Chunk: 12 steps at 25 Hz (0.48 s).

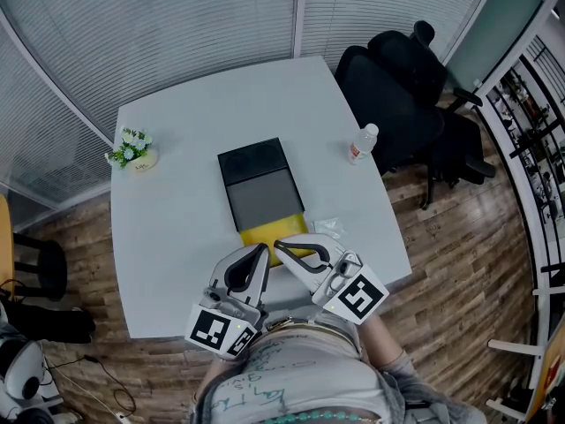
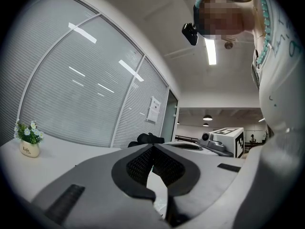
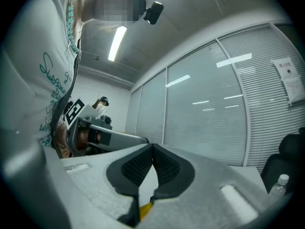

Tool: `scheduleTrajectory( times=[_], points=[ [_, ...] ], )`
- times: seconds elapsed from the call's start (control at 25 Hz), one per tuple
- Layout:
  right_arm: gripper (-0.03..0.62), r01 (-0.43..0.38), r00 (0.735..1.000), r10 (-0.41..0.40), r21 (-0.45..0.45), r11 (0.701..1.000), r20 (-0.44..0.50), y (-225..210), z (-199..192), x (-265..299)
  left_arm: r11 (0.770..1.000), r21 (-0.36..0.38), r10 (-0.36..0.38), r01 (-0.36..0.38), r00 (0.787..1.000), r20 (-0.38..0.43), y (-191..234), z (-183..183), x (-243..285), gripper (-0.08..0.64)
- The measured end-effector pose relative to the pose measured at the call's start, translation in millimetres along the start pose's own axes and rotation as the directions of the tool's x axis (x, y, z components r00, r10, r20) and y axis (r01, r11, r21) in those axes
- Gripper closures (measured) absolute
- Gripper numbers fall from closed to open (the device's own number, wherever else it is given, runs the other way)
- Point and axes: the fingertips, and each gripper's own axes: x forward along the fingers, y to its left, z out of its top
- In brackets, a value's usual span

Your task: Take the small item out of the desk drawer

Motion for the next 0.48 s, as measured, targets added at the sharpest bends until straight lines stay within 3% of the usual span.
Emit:
scheduleTrajectory(
  times=[0.48],
  points=[
    [0.591,-0.015,0.999,0.013,-0.048,0.999,-0.034,-0.3,-5.7,-2.4,1.000,0.002,-0.007,0.007,1.000,-0.004,-1.6,-2.1,0.3,0.561]
  ],
)
